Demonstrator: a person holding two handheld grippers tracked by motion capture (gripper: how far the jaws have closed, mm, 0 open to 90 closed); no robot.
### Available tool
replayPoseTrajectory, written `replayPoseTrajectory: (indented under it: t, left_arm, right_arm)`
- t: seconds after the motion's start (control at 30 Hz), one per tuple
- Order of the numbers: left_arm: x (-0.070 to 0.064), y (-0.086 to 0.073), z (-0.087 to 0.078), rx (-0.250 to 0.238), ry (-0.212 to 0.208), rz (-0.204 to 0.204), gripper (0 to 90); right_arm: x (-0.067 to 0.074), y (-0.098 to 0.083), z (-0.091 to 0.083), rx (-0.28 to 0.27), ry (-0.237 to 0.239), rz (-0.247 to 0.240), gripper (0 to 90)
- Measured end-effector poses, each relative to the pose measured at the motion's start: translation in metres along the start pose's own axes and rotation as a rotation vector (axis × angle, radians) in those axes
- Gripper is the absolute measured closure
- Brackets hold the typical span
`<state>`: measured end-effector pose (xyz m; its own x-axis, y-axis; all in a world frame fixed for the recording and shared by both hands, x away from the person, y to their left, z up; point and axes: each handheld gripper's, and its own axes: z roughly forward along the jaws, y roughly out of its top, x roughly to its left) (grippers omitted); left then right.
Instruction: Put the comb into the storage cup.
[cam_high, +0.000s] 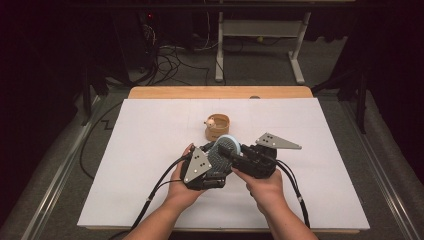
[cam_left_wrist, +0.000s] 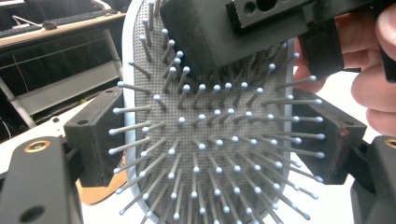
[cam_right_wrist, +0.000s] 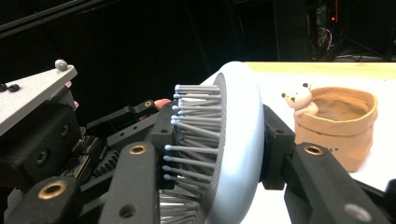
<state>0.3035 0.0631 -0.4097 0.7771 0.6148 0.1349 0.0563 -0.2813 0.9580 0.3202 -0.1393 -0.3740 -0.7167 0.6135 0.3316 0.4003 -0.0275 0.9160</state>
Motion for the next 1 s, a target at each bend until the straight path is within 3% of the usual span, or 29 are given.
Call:
replayPoseTrajectory:
  t: [0.4, 0.73, 1.0]
  left_arm:
    - [0.001, -0.001, 0.0, -0.006, -0.006, -0.004, 19.4]
    - [0.005, -0.001, 0.001, 0.002, -0.018, -0.038, 18.2]
    - [0.01, -0.002, 0.0, 0.015, -0.035, -0.067, 14.6]
  right_arm:
    - [0.001, 0.0, 0.0, -0.005, -0.008, -0.009, 61.1]
    - [0.001, 0.002, 0.0, -0.006, -0.016, -0.007, 61.0]
    - [-0.006, 0.01, -0.008, -0.043, -0.048, -0.002, 61.0]
